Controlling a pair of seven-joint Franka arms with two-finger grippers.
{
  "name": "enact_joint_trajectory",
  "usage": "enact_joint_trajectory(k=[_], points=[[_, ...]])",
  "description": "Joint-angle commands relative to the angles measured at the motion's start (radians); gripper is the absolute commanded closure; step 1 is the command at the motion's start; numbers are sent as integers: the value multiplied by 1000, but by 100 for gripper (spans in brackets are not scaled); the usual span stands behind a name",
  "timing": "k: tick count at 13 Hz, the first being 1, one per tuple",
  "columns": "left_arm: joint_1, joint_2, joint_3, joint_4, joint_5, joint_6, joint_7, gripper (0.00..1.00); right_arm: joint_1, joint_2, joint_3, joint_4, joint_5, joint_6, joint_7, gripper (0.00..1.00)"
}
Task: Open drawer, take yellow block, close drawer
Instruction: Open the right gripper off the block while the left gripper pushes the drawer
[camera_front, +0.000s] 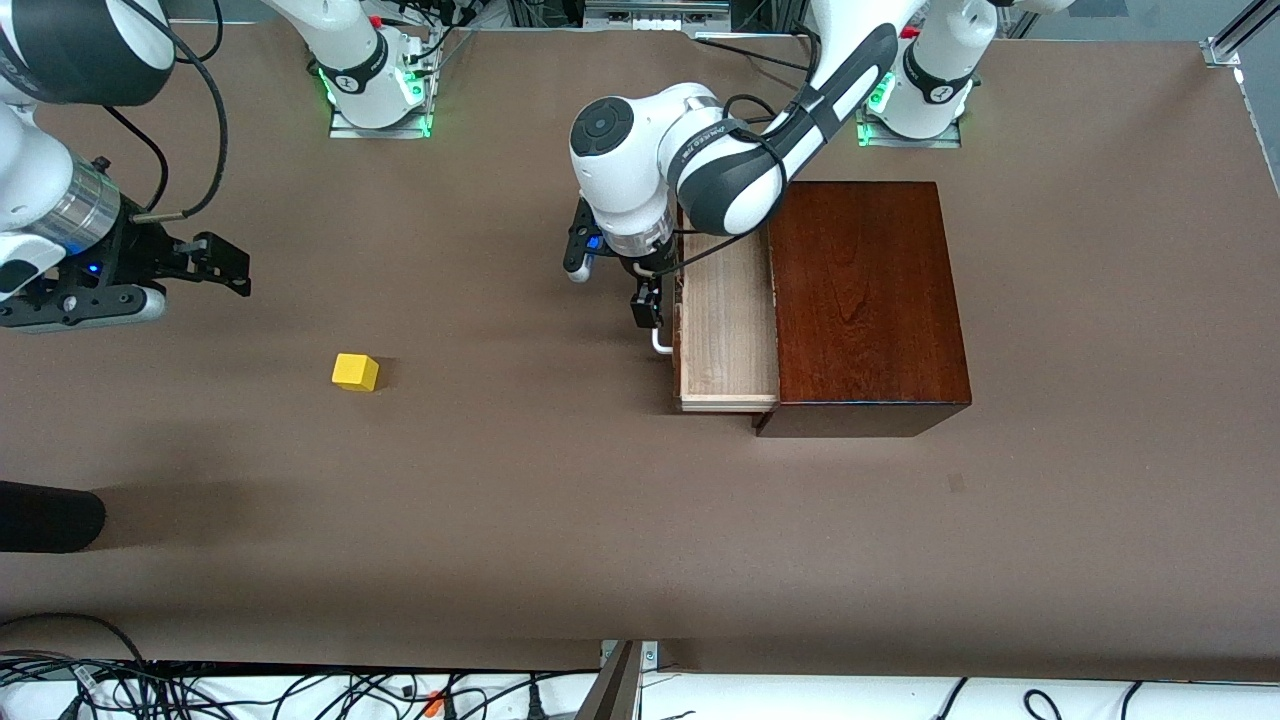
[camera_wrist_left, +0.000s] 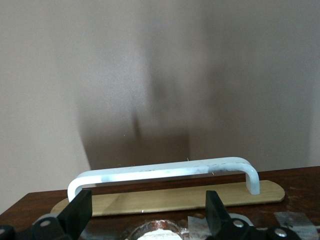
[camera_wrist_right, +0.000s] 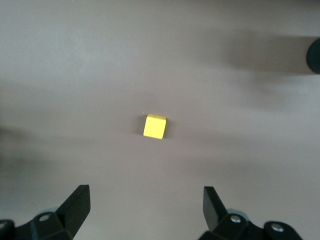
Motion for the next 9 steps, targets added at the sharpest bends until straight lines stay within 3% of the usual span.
enact_joint_trajectory(k=[1,7,9], points=[[6,5,9,15,27,-33,-7,0,-1,-31,1,17,19,-42,-9,0],[23,-5,16,14,35,-110,-4,0,-3,-28,-15,93,17,-89,-61,0],[23,-7,15,6,89,-129,2,0,-4,-21,-25,98,16,-92,-55,0]])
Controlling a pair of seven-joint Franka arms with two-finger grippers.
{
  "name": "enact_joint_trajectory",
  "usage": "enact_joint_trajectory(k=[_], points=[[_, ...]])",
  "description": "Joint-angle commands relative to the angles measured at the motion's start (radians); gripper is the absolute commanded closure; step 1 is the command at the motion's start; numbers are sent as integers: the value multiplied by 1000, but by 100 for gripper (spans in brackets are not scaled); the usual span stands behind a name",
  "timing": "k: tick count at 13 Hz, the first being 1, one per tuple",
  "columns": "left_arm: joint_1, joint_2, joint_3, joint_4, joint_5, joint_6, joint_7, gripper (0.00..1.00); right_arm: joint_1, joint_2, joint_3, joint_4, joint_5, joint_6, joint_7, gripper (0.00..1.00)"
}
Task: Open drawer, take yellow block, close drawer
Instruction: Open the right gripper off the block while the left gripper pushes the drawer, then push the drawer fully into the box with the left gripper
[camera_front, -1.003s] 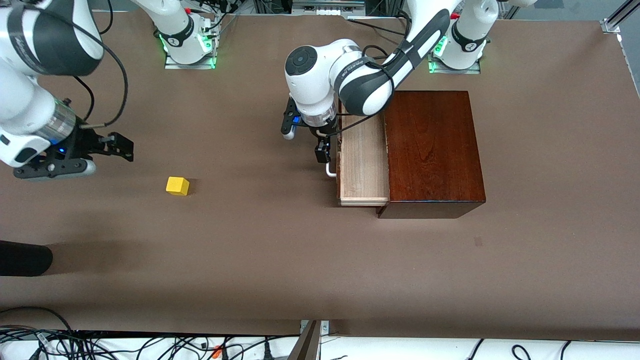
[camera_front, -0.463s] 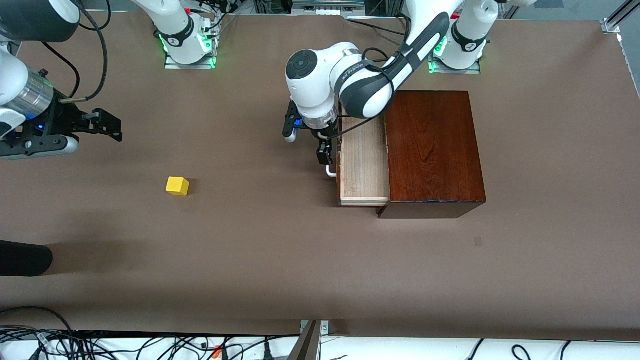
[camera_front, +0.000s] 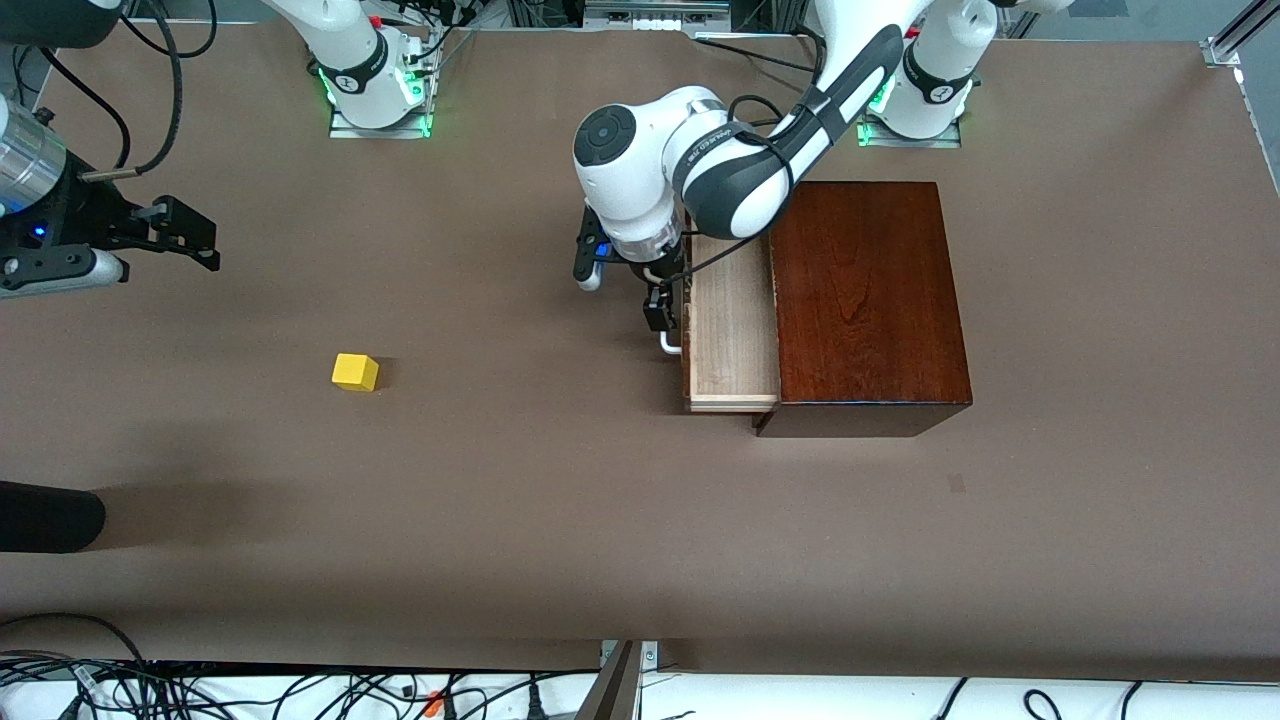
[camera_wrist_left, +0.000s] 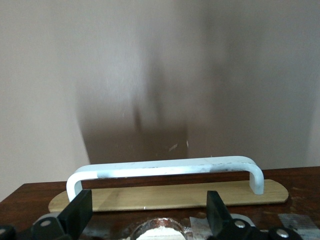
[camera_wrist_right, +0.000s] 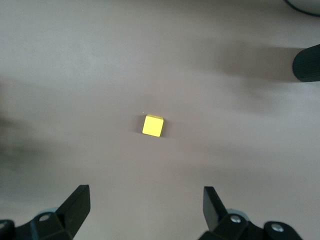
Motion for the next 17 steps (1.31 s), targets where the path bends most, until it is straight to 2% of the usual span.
enact_joint_trajectory(k=[1,2,4,6,10,12,14,17], points=[[10,-8,8,-4,73,-60,32,0,7,6,-10,20,-3,-70,-9,0],[12,-8,9,-12,73,-65,33,0,5,6,-7,22,-34,-110,-6,0],[27,-16,9,-25,82,-81,35,0,-6,7,-16,16,-37,-156,-3,0],[38,-39,9,-53,94,-89,35,0,-4,6,-19,23,-33,-129,-5,0],[81,-51,9,-56,94,-138,35,0,-7,32,-19,48,-17,54,-14,0],[92,-59,9,-56,94,-170,35,0,-4,18,-16,46,26,45,-3,0],[95,-68,9,-68,94,-192,33,0,-3,6,-12,48,29,-2,-3,0],[110,-82,9,-85,94,-198,33,0,1,16,-13,48,21,72,-5,0]])
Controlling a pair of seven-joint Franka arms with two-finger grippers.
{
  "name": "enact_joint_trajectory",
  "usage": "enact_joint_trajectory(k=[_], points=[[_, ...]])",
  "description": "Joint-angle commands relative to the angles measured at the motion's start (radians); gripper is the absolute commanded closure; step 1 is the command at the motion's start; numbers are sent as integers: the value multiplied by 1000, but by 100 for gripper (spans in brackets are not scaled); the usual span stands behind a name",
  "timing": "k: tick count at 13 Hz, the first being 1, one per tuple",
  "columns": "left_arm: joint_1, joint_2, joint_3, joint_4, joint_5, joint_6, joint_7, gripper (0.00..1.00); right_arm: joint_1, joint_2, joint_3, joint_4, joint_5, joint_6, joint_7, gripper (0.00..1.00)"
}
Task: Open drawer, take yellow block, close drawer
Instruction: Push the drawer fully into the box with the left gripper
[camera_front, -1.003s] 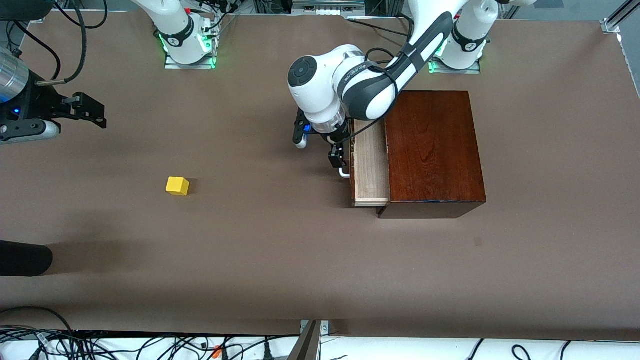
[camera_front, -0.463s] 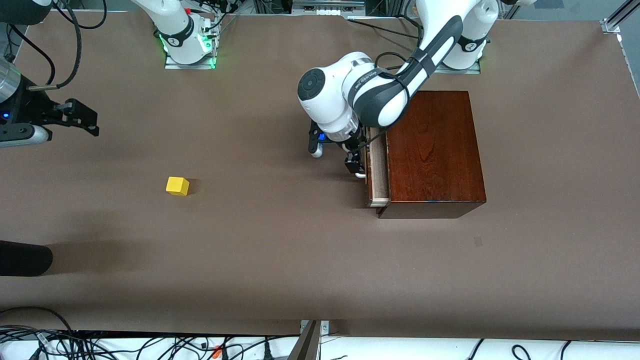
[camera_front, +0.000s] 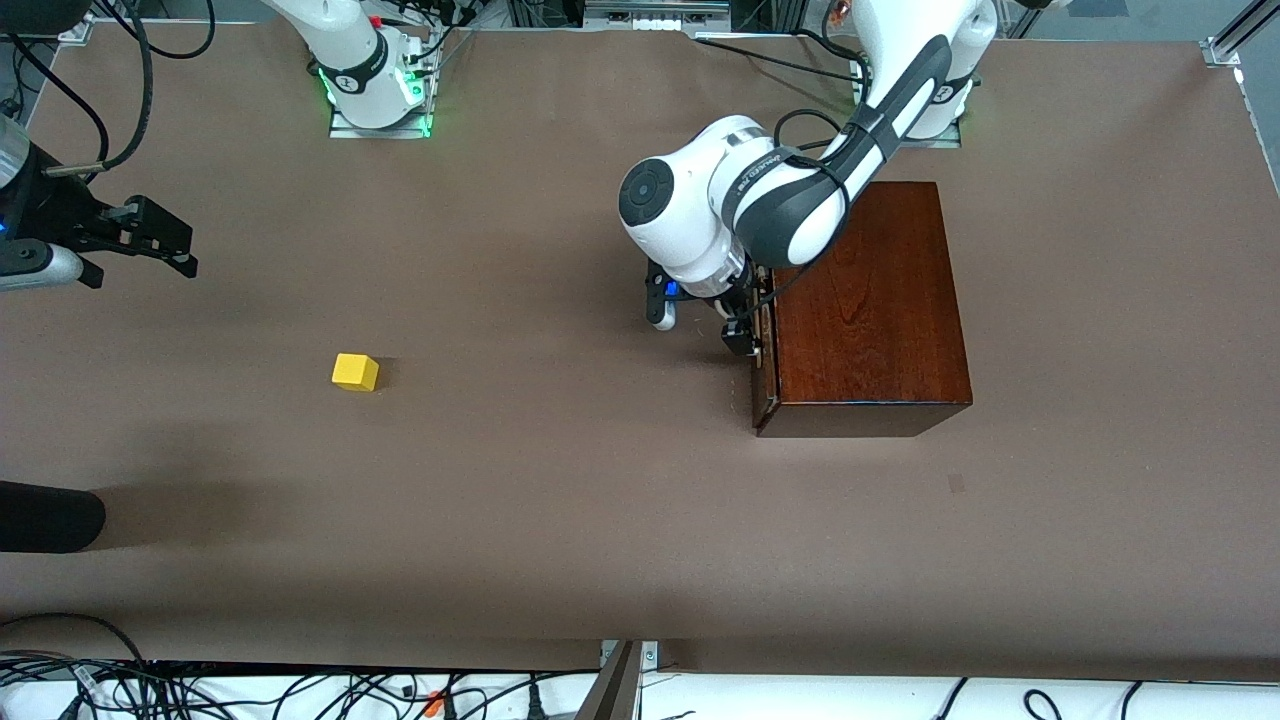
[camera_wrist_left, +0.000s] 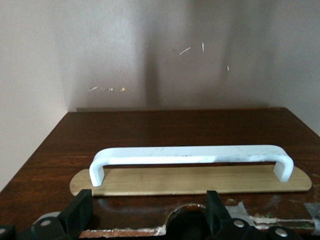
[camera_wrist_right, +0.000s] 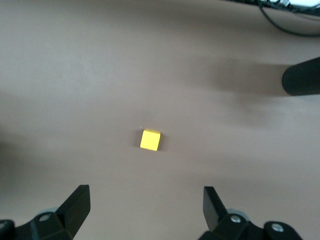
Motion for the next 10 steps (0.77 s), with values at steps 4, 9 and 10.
enact_joint_trajectory(k=[4,9,10], points=[[14,-57,5,-54,31,-32,19,0,-2,4,0,11,17,9,-2,0],[6,-55,2,-49,78,-67,10,0,-3,3,-3,10,19,7,-17,0],[2,-54,3,-46,78,-67,7,0,-3,3,-3,10,19,7,-17,0]])
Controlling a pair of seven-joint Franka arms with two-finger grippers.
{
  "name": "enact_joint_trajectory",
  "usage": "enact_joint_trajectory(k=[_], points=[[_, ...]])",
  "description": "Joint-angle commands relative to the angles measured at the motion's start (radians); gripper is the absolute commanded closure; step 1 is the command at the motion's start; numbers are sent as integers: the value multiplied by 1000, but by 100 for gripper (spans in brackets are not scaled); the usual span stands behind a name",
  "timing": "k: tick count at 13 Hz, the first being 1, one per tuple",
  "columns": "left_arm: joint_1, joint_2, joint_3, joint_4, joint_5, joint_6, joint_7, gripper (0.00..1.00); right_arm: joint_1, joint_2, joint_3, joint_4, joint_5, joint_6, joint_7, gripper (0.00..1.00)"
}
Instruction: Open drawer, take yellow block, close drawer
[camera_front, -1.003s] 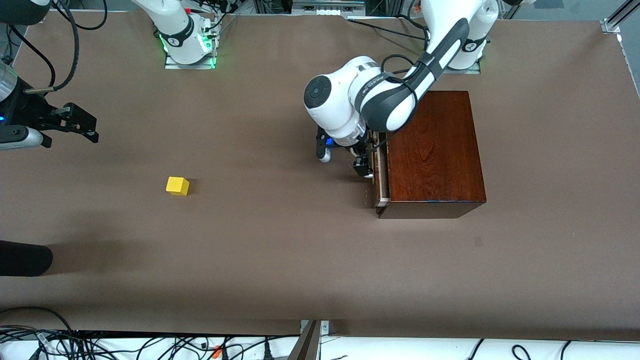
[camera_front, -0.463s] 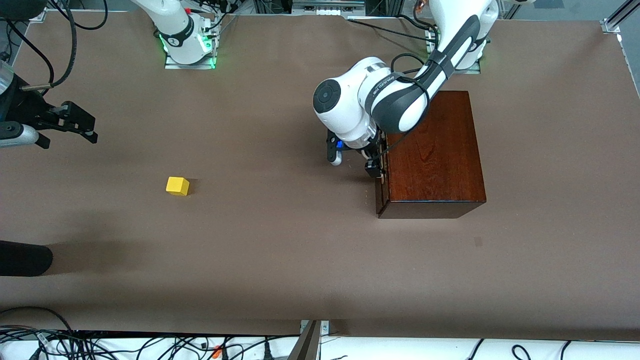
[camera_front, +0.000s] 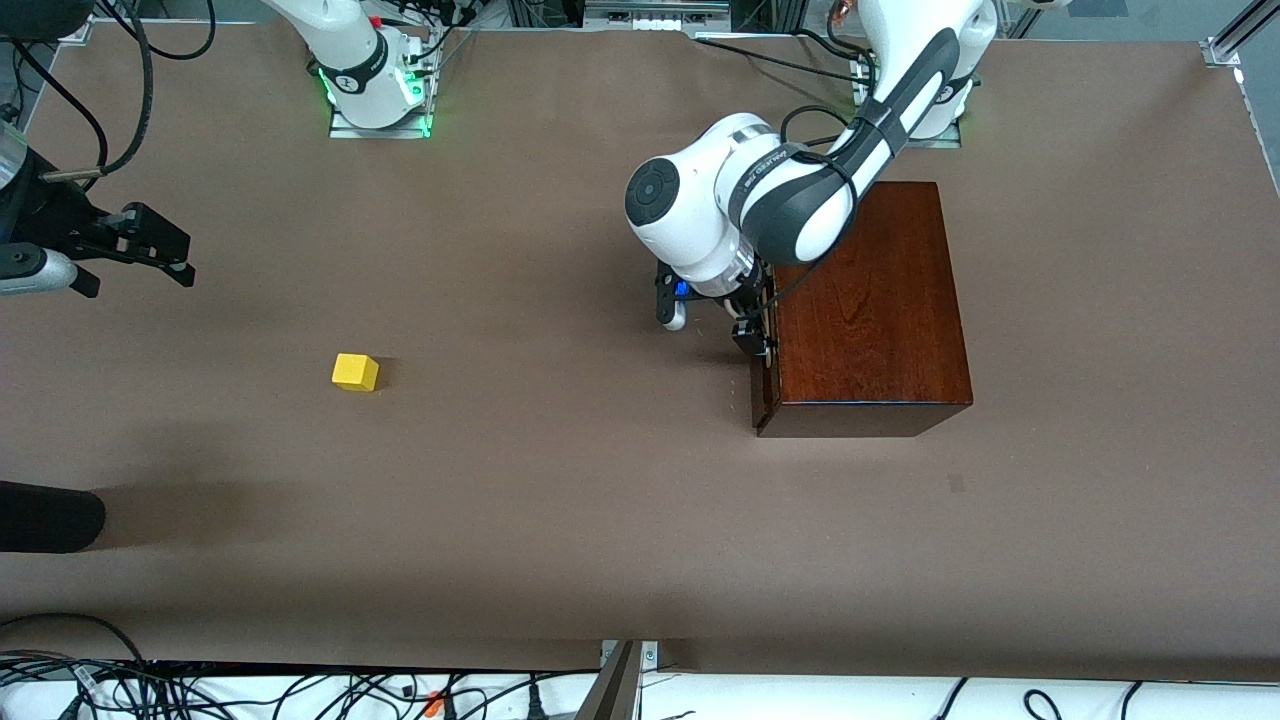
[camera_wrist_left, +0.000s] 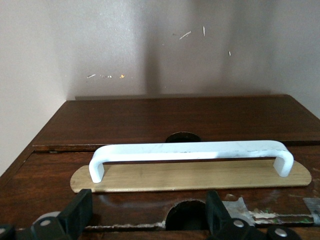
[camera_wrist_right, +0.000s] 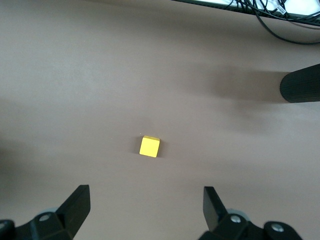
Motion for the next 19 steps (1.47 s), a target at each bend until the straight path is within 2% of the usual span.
enact_joint_trajectory(k=[1,3,6,8,10,12,14,16,18,19], points=[[-3,-42,3,-24,47,-42,-22,0,-3,0,-2,11,20,-9,-15,0],[-40,-40,-8,-4,39,-28,-130,0,0,-3,5,10,22,-9,-13,0],[-121,-37,-8,91,25,-30,-368,0,5,0,11,11,28,-7,-15,0],[-123,-48,-8,147,-54,-34,-483,0,5,-2,34,11,25,-7,-13,0],[-114,-86,-6,209,-142,-47,-627,0,5,0,33,11,25,-7,-15,0],[-107,-163,-3,212,-150,-109,-785,0,3,0,27,11,25,-7,-16,0],[-37,-224,-2,214,-227,-168,-919,0,3,0,25,11,25,-9,-16,0],[90,-295,-2,207,-313,-188,-922,0,1,1,24,11,25,-9,-16,0],[164,-342,12,207,-413,-246,-919,0,1,1,24,11,25,-9,-16,0],[175,-378,79,200,-461,-275,-918,0,1,1,24,11,25,-9,-15,0]])
